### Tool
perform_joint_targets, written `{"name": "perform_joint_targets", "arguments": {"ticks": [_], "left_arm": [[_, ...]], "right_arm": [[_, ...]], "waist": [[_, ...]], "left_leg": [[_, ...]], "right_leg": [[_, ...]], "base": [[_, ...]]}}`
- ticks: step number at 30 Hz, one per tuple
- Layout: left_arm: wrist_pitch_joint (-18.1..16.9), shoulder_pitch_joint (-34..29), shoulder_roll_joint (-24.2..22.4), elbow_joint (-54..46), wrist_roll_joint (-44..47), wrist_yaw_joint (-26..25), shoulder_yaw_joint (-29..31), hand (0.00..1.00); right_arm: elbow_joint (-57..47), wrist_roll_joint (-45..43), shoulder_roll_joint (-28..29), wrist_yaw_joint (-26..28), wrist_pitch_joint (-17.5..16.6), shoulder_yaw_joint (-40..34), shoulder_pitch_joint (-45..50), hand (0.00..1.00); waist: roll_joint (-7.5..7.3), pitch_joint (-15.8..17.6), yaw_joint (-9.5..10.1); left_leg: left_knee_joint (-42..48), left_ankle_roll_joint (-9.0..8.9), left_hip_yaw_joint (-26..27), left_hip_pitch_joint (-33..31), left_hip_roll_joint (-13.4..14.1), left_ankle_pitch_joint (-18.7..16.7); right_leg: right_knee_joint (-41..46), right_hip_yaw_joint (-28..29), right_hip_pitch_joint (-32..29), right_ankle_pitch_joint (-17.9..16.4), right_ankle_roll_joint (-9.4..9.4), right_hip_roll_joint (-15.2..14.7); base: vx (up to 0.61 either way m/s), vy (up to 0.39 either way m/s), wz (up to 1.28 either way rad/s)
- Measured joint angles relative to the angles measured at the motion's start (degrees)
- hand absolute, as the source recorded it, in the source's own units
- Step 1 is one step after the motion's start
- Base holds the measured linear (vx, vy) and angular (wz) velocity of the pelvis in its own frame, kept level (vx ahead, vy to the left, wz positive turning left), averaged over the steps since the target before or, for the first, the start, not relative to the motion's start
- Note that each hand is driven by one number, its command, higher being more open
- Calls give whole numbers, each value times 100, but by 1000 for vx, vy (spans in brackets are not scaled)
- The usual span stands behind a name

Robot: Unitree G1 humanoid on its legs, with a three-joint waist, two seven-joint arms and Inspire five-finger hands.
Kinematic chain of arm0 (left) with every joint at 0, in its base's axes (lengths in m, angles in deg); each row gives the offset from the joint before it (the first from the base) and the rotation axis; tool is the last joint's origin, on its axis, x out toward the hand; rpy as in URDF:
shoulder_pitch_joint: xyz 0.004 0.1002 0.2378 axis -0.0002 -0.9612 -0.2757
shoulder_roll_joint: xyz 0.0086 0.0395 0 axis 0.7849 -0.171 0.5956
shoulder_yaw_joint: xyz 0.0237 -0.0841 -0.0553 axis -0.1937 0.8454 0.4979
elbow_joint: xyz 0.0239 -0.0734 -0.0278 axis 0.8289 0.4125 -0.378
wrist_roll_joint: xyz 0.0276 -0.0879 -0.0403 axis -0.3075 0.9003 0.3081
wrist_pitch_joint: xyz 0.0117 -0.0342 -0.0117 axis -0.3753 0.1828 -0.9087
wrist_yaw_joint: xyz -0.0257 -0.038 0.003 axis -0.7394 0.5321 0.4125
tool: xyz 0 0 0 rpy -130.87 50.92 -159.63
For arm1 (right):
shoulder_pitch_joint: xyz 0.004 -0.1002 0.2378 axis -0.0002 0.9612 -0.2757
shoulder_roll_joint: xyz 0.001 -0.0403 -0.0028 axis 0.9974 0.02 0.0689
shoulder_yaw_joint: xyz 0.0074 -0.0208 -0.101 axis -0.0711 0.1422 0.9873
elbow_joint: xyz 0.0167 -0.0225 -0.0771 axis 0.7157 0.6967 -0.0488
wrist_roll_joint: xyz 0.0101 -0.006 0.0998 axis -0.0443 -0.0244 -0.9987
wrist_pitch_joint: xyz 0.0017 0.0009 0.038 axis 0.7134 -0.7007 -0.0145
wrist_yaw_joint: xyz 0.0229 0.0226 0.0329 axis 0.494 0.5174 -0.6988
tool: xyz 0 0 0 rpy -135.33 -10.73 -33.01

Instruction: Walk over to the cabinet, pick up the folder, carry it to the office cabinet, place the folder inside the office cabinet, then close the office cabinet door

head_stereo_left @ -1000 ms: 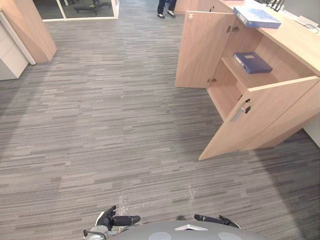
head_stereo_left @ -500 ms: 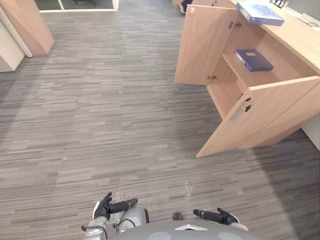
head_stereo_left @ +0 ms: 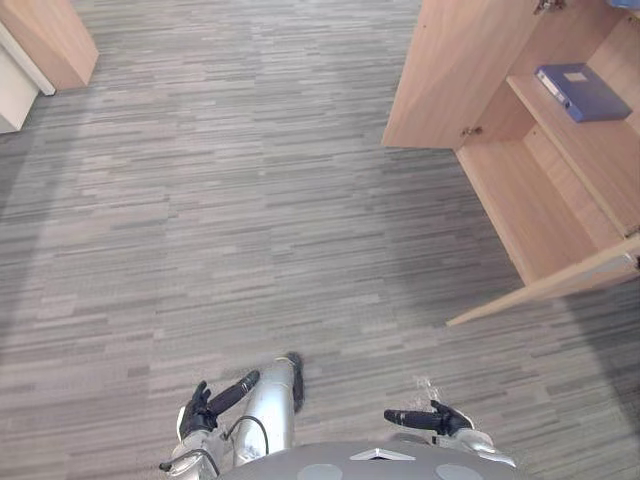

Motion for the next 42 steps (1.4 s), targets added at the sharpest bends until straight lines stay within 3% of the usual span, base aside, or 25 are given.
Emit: {"name": "perform_joint_targets", "arguments": {"ticks": [2, 3, 4, 5, 7, 8, 10, 12, 13, 15, 17, 18, 20, 21, 23, 25, 27, 28, 30, 32, 33, 35, 37, 40, 42], "left_arm": [[75, -28, 11, 123, -27, -24, -26, 100], [122, -51, 75, 200, -40, -26, -116, 100], [181, -137, 132, 200, -97, -16, -273, 100], [201, -185, 160, 199, -184, -15, -364, 100], [246, -277, 179, 212, -447, 8, -682, 100], [250, -283, 183, 216, -486, 28, -732, 100], [270, -259, 200, 230, -657, 80, -784, 100], [272, -109, 214, 271, -704, 136, -793, 100], [272, -84, 216, 270, -707, 161, -805, 100], [247, 48, 270, 246, -806, 222, -904, 100], [237, 98, 327, 243, -906, 313, -935, 100], [247, 220, 278, 328, -914, 340, -1019, 100], [252, 226, 124, 373, -1031, 403, -1007, 100], [253, 257, 58, 396, -1102, 456, -1002, 100], [253, 386, -41, 444, -1131, 508, -996, 100], [247, 531, -214, 472, -1137, 513, -956, 100], [278, 550, -266, 411, -1276, 646, -933, 100], [279, 554, -301, 396, -1285, 606, -863, 100], [282, 538, -290, 247, -1281, 544, -733, 100], [238, 485, -234, 12, -1271, 469, -749, 100], [190, 433, -205, -98, -1272, 442, -791, 100], [104, 373, -189, -222, -1244, 408, -785, 100], [82, 277, -207, -277, -1129, 363, -761, 100], [57, 264, -203, -256, -1035, 271, -694, 100], [54, 296, -207, -254, -1067, 245, -690, 100]], "right_arm": [[-82, 70, 77, -50, -24, 1, -71, 100], [-197, 75, 75, -30, -44, 14, -152, 100], [-231, 81, 62, -46, -27, 66, -247, 100], [-231, 99, 48, -57, -26, 95, -290, 100], [-357, 115, -5, -116, -51, 239, -339, 100], [-435, 114, -7, -125, -54, 241, -337, 100], [-554, -21, -10, -129, -73, 235, -336, 100], [-681, -313, 11, -154, -83, 106, -312, 100], [-687, -356, 27, -166, -77, 51, -280, 100], [-690, -565, 108, -171, -46, -152, -209, 100], [-705, -570, 190, -167, -41, -325, -192, 100], [-744, -554, 209, -161, -35, -492, -153, 100], [-722, -568, 183, -138, -38, -697, -142, 100], [-716, -624, 227, -135, -35, -846, -137, 100], [-713, -822, 305, -124, -33, -986, -88, 100], [-726, -972, 373, -132, -30, -1104, -17, 100], [-848, -1007, 384, -150, -29, -1014, 38, 100], [-973, -1003, 386, -153, -31, -913, 27, 100], [-1002, -986, 404, -170, -42, -746, 10, 100], [-929, -899, 437, -212, -33, -475, -73, 100], [-869, -894, 455, -229, -32, -309, -113, 100], [-729, -886, 475, -233, -29, -17, -218, 100], [-692, -874, 507, -223, -34, 167, -241, 100], [-660, -666, 493, -227, -65, 184, -226, 100], [-705, -652, 351, -254, -148, 159, -90, 100]], "waist": [[35, -29, 26], [5, -35, -16], [-5, -31, -17], [15, -19, -21], [188, 13, -150], [236, 19, -198], [318, 34, -354], [339, 228, -401], [347, 242, -404], [284, 232, -415], [162, 247, -461], [226, 250, -510], [453, 168, -525], [546, 130, -534], [591, 81, -560], [585, 69, -655], [646, 14, -669], [702, -15, -660], [688, 11, -561], [602, 35, -380], [528, 51, -345], [520, 56, -260], [536, 66, -162], [482, 86, -197], [428, 118, -241]], "left_leg": [[-98, 204, 300, 372, -98, -212], [-199, 300, 477, 690, -183, -338], [-408, 416, 649, 1153, -275, -470], [-566, 445, 707, 1413, -332, -500], [-1217, 437, 873, 2303, -378, -559], [-1384, 408, 907, 2489, -377, -549], [-1837, 266, 1015, 2967, -351, -501], [-2159, 143, 1220, 3557, -262, -486], [-2217, 88, 1246, 3665, -231, -511], [-2638, -86, 1260, 4030, -273, -559], [-2854, -228, 1191, 4324, -412, -642], [-2933, -315, 1064, 4598, -381, -697], [-2728, -358, 930, 4634, -98, -672], [-2466, -354, 894, 4614, 112, -666], [-1850, -374, 769, 4471, 385, -556], [-1014, -402, 504, 4227, 528, -139], [535, -622, 367, 3658, 733, 882], [1724, -707, 380, 3177, 990, 1120], [3108, -608, 530, 2535, 1325, 960], [3485, -385, 705, 2129, 1516, 576], [3383, -325, 739, 1922, 1562, 400], [2626, -226, 696, 1487, 1556, 33], [1495, -283, 368, 1300, 1429, -169], [-795, -455, -1016, 1253, 932, -119], [-1951, -582, -1300, 1251, 806, 193]], "right_leg": [[1195, 286, -464, 376, -110, -106], [2679, 322, -963, 616, -227, -100], [3624, 94, -1250, 1077, -632, -100], [3923, -123, -1311, 1158, -826, -115], [4696, -1013, -1660, 807, -1255, 141], [4757, -1214, -1773, 676, -1241, 217], [4518, -1846, -2125, 311, -1114, 405], [3327, -2984, -2344, -38, -929, 484], [2864, -3371, -2342, -29, -919, 490], [707, -4847, -2275, 315, -736, 550], [-257, -5252, -2256, 644, -809, 577], [-220, -5224, -2160, 1248, -1643, 672], [-31, -5244, -2106, 932, -1922, 897], [-45, -5189, -2026, 772, -1911, 1150], [-125, -5114, -1862, 582, -1876, 1427], [-305, -5051, -1585, 451, -1756, 1598], [-677, -4709, -1207, 440, -1724, 1891], [-815, -4427, -1023, 416, -1701, 2054], [-917, -3959, -703, 333, -1702, 2227], [-1060, -3377, -344, 315, -1676, 2318], [-1180, -3094, -186, 338, -1639, 2344], [-1351, -2357, 113, 410, -1483, 2341], [-1342, -1656, 249, 399, -1384, 2300], [-1178, -676, 286, 143, -1199, 2093], [-994, -132, 405, -132, -921, 1793]], "base": [[369, 265, -55], [349, 213, -57], [356, 203, -60], [370, 196, -73], [366, 171, -57], [366, 138, -39], [340, 98, -33], [475, 54, -41], [460, 21, -33], [525, -14, -11], [573, -89, 7], [548, -108, 0], [529, -140, -32], [508, -173, -50], [443, -163, -36], [388, -112, -22], [351, -68, -71], [264, -42, -92], [275, -23, -122], [252, 32, -152], [282, 69, -161], [302, 118, -182], [250, 177, -193], [269, 330, -165], [405, 445, -123]]}}
